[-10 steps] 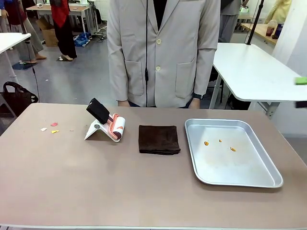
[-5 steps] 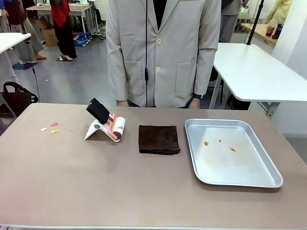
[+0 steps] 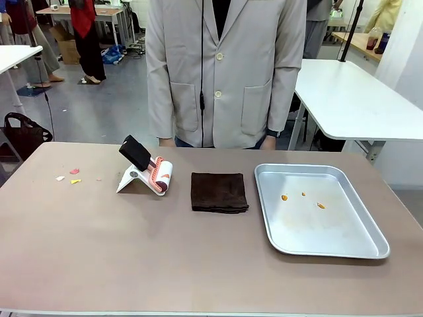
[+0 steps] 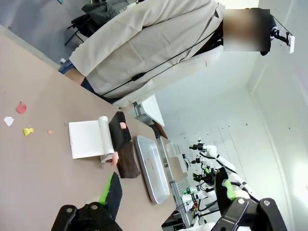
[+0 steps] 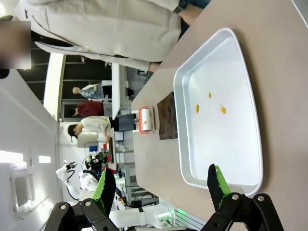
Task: Clean the surface of the table.
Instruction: Hold the Lint Roller with your left hand and the towel with your right hand.
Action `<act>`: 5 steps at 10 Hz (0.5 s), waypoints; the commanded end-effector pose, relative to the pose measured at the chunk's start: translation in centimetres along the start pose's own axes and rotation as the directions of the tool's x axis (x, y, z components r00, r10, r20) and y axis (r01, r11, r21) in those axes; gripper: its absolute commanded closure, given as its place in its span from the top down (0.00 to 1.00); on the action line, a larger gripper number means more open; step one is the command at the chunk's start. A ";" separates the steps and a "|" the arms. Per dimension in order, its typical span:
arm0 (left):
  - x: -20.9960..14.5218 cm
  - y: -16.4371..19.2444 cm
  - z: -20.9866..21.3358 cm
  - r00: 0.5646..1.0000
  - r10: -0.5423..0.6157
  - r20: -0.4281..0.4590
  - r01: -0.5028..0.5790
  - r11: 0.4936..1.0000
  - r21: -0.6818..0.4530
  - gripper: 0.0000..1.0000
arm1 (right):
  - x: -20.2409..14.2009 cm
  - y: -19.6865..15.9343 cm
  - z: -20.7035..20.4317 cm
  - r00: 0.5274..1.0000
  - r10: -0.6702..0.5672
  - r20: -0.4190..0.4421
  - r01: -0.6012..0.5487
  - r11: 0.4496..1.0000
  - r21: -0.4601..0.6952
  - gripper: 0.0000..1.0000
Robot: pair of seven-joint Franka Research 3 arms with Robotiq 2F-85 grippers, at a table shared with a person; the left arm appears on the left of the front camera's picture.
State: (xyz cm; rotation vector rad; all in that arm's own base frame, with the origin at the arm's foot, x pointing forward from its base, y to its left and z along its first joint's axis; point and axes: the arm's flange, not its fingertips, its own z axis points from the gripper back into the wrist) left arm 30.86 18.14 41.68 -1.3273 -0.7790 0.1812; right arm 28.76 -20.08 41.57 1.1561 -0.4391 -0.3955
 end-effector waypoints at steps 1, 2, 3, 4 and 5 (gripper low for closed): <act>0.0 0.0 0.0 1.000 -0.020 -0.011 0.020 1.000 -0.006 1.00 | 0.1 0.3 0.3 1.000 0.002 0.015 -0.003 1.000 0.024 1.00; 0.0 0.0 0.0 1.000 0.000 0.000 0.000 1.000 0.000 1.00 | 0.1 0.3 0.3 1.000 0.002 0.015 -0.003 1.000 0.024 1.00; 0.6 0.0 0.6 1.000 0.014 0.010 -0.015 0.995 0.096 1.00 | 0.0 0.0 0.1 1.000 0.000 0.000 0.000 1.000 0.000 1.00; 1.2 -1.2 0.4 1.000 0.012 0.011 -0.014 0.983 0.183 1.00 | -0.2 2.0 -1.0 1.000 0.029 0.004 -0.028 0.996 -0.085 1.00; 2.3 -2.9 -0.4 1.000 -0.007 -0.010 0.009 0.969 0.245 1.00 | -0.6 4.8 -2.5 0.995 0.095 -0.010 -0.095 0.986 -0.140 1.00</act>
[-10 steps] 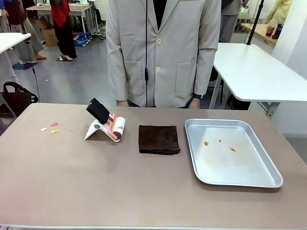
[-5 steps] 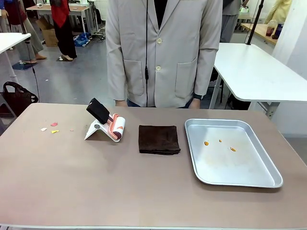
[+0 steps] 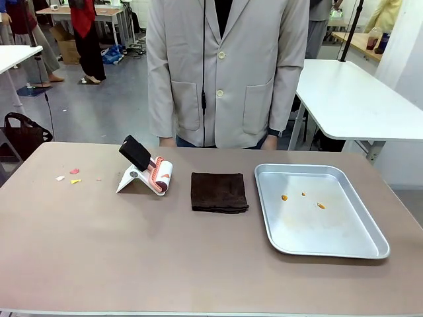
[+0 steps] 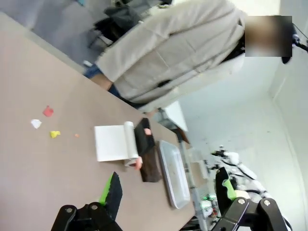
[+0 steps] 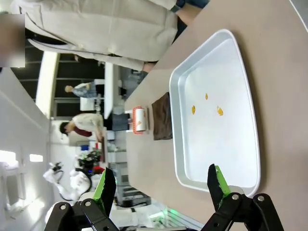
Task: Clean the surface of the table.
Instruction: Hold the Lint Roller with your left hand and the towel with your right hand.
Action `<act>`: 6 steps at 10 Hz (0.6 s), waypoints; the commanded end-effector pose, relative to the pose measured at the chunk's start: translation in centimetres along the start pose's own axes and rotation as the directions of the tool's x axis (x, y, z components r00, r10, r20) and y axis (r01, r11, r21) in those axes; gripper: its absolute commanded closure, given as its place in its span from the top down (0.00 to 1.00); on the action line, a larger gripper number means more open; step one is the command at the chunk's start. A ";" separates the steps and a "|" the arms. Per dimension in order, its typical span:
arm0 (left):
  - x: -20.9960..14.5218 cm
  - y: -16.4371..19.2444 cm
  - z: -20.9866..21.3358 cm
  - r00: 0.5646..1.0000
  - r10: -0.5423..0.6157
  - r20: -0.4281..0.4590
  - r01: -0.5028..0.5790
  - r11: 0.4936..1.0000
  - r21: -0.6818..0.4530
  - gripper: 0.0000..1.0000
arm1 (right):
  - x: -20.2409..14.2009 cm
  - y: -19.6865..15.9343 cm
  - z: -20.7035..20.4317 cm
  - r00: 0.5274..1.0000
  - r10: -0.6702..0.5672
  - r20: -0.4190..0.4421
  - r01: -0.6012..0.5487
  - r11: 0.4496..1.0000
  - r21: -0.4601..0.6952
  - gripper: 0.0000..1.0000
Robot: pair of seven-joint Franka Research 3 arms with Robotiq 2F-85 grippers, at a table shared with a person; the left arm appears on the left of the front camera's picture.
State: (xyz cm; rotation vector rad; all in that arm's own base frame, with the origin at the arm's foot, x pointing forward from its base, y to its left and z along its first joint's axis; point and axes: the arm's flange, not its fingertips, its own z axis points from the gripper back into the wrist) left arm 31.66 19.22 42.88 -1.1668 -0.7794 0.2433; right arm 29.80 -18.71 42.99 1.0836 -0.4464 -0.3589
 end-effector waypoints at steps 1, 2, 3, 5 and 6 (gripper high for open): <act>2.0 -4.5 -1.6 0.997 -0.024 -0.079 0.035 0.989 0.140 1.00 | -1.2 6.6 -3.3 0.992 0.125 -0.022 -0.127 0.979 -0.157 1.00; 3.1 -6.2 -3.0 0.991 -0.045 -0.129 0.069 0.980 0.186 1.00 | -1.5 9.7 -5.6 0.979 0.195 -0.052 -0.202 0.954 -0.220 1.00; 4.0 -7.7 -4.8 0.983 -0.059 -0.173 0.102 0.962 0.252 1.00 | -2.0 12.6 -8.3 0.952 0.280 -0.122 -0.303 0.921 -0.246 1.00; 4.7 -10.2 -10.1 0.958 -0.111 -0.263 0.206 0.907 0.368 1.00 | -3.2 17.7 -14.8 0.879 0.403 -0.254 -0.467 0.835 -0.292 1.00; 4.8 -11.2 -13.9 0.933 -0.128 -0.336 0.276 0.854 0.440 1.00 | -4.1 19.7 -18.8 0.832 0.446 -0.330 -0.542 0.777 -0.318 1.00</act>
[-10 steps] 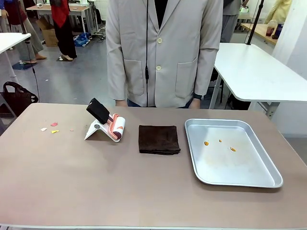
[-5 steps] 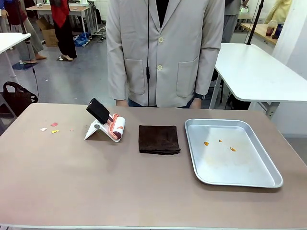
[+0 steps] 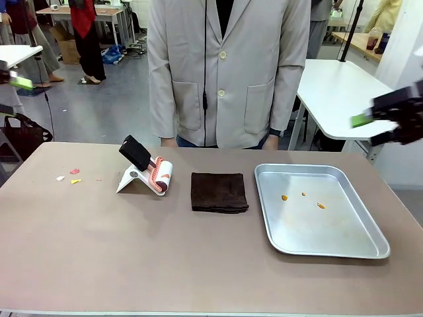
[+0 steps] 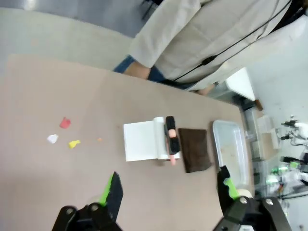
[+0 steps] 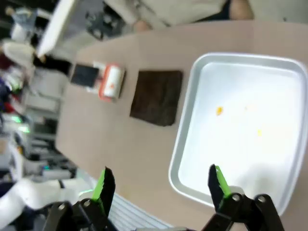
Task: Clean the surface of the table.
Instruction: Hold the Lint Roller with your left hand and the towel with your right hand.
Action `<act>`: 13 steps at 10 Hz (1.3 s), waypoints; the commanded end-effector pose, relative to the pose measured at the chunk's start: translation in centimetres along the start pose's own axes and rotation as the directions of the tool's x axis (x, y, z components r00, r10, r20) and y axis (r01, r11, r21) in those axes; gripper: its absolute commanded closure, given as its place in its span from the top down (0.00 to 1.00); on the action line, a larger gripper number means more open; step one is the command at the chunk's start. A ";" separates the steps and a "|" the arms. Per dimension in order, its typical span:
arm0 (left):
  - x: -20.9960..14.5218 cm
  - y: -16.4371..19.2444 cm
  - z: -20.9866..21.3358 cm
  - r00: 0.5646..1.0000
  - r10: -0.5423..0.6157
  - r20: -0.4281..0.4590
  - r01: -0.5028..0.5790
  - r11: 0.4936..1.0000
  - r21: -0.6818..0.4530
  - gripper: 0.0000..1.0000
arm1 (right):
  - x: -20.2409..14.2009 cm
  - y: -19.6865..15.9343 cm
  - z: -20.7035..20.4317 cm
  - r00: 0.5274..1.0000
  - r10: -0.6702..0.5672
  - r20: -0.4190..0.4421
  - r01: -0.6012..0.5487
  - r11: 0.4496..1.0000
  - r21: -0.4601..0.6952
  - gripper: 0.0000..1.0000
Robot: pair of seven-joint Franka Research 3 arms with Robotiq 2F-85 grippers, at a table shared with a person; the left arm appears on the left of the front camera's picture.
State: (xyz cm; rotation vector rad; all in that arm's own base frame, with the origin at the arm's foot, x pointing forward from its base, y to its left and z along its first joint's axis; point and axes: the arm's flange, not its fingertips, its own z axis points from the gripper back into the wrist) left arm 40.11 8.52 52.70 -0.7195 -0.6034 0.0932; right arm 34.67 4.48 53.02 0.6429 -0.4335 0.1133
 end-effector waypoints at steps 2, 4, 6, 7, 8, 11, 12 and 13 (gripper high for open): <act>2.2 -4.2 -7.7 0.983 -0.070 -0.169 0.105 0.972 0.210 1.00 | 3.3 4.5 -8.0 0.982 0.117 -0.150 -0.144 0.972 -0.184 1.00; 2.4 -6.3 -12.0 0.963 -0.110 -0.246 0.166 0.962 0.219 1.00 | 3.6 6.9 -14.0 0.962 0.119 -0.245 -0.180 0.953 -0.243 1.00; 2.8 -5.7 -14.5 0.955 -0.087 -0.285 0.158 0.959 0.235 1.00 | 3.1 7.7 -18.2 0.965 0.043 -0.260 -0.115 0.956 -0.270 1.00; 2.8 -5.4 -15.3 0.952 -0.078 -0.295 0.152 0.960 0.235 1.00 | 2.6 7.8 -19.9 0.966 0.000 -0.258 -0.076 0.956 -0.284 1.00; 2.7 -5.2 -16.2 0.947 -0.073 -0.312 0.149 0.962 0.230 1.00 | 2.0 7.6 -21.2 0.959 -0.047 -0.280 -0.036 0.958 -0.284 1.00; 2.2 -4.7 -16.6 0.947 -0.089 -0.308 0.164 0.961 0.224 1.00 | 1.2 6.6 -21.6 0.953 -0.039 -0.302 -0.048 0.960 -0.276 1.00; 2.2 -4.7 -16.6 0.947 -0.089 -0.308 0.164 0.961 0.224 1.00 | 1.2 6.6 -21.6 0.953 -0.039 -0.302 -0.048 0.960 -0.276 1.00; 2.2 -4.7 -16.6 0.947 -0.089 -0.308 0.164 0.961 0.224 1.00 | 1.2 6.6 -21.6 0.953 -0.039 -0.302 -0.048 0.960 -0.276 1.00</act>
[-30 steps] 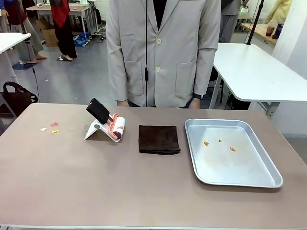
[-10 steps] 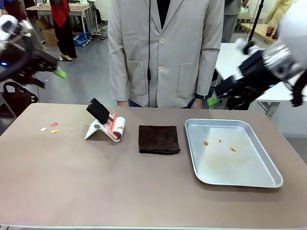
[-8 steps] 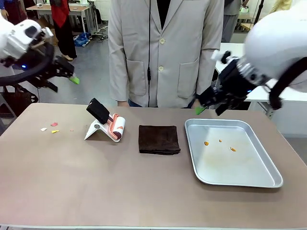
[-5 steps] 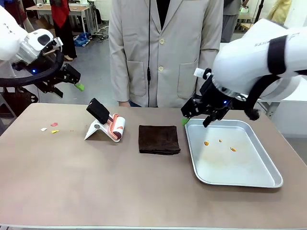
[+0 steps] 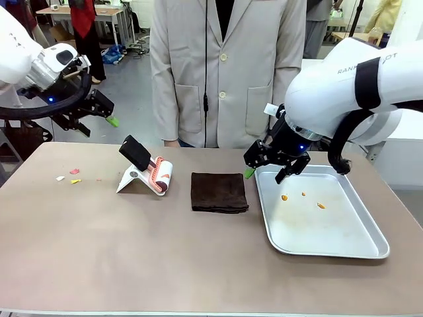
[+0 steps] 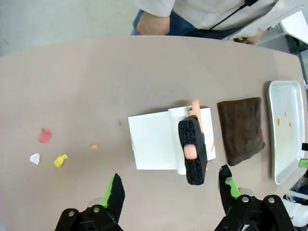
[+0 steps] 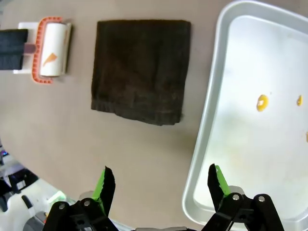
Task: Clean the surface of the table.
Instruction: Hold the Lint Roller with your left hand and the towel with your right hand.
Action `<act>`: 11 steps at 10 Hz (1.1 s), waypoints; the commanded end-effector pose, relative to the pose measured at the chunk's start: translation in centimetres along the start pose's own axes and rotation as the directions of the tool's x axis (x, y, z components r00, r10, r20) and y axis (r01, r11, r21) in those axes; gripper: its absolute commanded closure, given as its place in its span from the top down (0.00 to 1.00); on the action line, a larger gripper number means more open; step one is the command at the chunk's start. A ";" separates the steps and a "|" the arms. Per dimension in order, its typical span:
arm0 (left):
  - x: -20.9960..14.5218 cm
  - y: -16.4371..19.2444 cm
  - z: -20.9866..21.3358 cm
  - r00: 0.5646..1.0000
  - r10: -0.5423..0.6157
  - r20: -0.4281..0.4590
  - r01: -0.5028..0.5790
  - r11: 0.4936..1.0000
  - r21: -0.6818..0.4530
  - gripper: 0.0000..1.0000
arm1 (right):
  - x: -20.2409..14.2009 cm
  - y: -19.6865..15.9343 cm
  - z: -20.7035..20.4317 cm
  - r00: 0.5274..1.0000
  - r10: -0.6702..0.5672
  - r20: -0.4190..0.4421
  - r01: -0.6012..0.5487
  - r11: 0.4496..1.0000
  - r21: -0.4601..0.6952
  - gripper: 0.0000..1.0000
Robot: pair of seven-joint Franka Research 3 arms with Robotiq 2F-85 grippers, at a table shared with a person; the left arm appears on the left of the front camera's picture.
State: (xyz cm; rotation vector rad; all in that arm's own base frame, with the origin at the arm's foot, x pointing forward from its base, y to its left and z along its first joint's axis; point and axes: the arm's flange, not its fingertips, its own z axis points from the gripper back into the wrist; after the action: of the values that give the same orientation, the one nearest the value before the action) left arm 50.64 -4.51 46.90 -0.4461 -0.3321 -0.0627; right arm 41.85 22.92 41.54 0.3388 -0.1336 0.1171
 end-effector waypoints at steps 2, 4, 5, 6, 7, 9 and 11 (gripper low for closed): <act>0.0 0.0 0.0 1.000 0.000 0.000 0.000 1.000 0.000 1.00 | 0.7 1.9 -1.1 1.000 -0.029 0.011 0.030 0.994 -0.101 1.00; 1.1 -0.2 -2.7 0.994 0.092 -0.061 -0.099 0.987 -0.125 1.00 | 4.1 3.7 -4.3 0.998 -0.036 -0.051 0.031 0.995 -0.095 1.00; 1.2 0.2 -3.4 0.990 0.120 -0.080 -0.131 0.979 -0.155 1.00 | 5.1 4.3 -5.5 0.998 -0.038 -0.050 0.034 0.996 -0.080 1.00; 1.4 -0.2 -4.4 0.986 0.129 -0.105 -0.145 0.974 -0.172 1.00 | 6.2 4.8 -6.9 0.997 -0.056 -0.054 0.052 0.995 -0.088 1.00; 1.4 -0.2 -5.1 0.983 0.127 -0.130 -0.150 0.970 -0.189 1.00 | 7.0 5.3 -8.2 0.995 -0.073 -0.065 0.066 0.992 -0.105 1.00; 2.0 -0.7 -6.7 0.976 0.132 -0.171 -0.162 0.971 -0.176 1.00 | 8.6 5.9 -10.7 0.993 -0.094 -0.066 0.082 0.982 -0.173 1.00; 2.1 -1.0 -7.1 0.973 0.129 -0.189 -0.163 0.971 -0.177 1.00 | 9.6 5.6 -12.3 0.992 -0.120 -0.045 0.107 0.971 -0.215 1.00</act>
State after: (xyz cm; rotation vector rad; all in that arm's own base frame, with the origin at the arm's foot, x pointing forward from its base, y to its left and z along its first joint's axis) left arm 54.31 -8.33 41.27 -0.6464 -0.1329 0.0022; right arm 50.96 32.09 33.14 0.1760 -0.0458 0.0376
